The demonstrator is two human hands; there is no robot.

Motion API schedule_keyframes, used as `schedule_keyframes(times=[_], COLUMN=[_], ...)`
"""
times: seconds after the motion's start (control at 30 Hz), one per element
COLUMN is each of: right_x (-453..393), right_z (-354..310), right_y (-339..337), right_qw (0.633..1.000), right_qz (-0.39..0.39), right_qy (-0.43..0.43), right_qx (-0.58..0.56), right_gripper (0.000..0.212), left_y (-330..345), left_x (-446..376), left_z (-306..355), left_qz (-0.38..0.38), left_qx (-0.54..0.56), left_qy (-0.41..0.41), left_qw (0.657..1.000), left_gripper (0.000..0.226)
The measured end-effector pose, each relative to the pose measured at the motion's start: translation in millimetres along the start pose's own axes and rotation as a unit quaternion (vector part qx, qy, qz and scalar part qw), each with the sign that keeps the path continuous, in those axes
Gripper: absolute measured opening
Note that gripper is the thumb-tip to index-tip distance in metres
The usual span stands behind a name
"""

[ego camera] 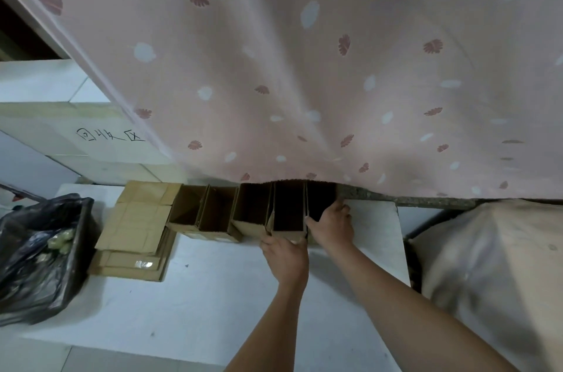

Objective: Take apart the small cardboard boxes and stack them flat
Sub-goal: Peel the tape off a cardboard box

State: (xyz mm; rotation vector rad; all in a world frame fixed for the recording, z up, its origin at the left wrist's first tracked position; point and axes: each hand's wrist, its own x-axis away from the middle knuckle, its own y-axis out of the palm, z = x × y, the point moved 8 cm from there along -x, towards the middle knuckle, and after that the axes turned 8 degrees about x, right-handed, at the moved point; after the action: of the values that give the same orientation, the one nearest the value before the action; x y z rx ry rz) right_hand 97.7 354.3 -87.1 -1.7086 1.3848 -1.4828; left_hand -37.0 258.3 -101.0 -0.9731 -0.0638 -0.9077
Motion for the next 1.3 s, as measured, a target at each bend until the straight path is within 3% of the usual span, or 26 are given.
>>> schedule_keyframes(times=[0.47,0.8,1.3], right_x=[0,-8,51], right_z=[11,8,59], right_y=[12,20,28], right_qw=[0.998,0.998,0.997], right_qz=[0.037,0.032,0.036], right_qy=[0.042,0.043,0.062], right_qx=[0.025,0.013,0.000], right_gripper=[0.110,0.116,0.100], left_y=[35,41,27], left_x=[-17,-27,22], left_z=[-18,-22,-56], left_qz=[0.022,0.054,0.045], left_qx=[0.218,0.241,0.275], left_qy=[-0.044,-0.032,-0.015], left_qw=[0.975,0.969,0.960], left_gripper=[0.104,0.107,0.092])
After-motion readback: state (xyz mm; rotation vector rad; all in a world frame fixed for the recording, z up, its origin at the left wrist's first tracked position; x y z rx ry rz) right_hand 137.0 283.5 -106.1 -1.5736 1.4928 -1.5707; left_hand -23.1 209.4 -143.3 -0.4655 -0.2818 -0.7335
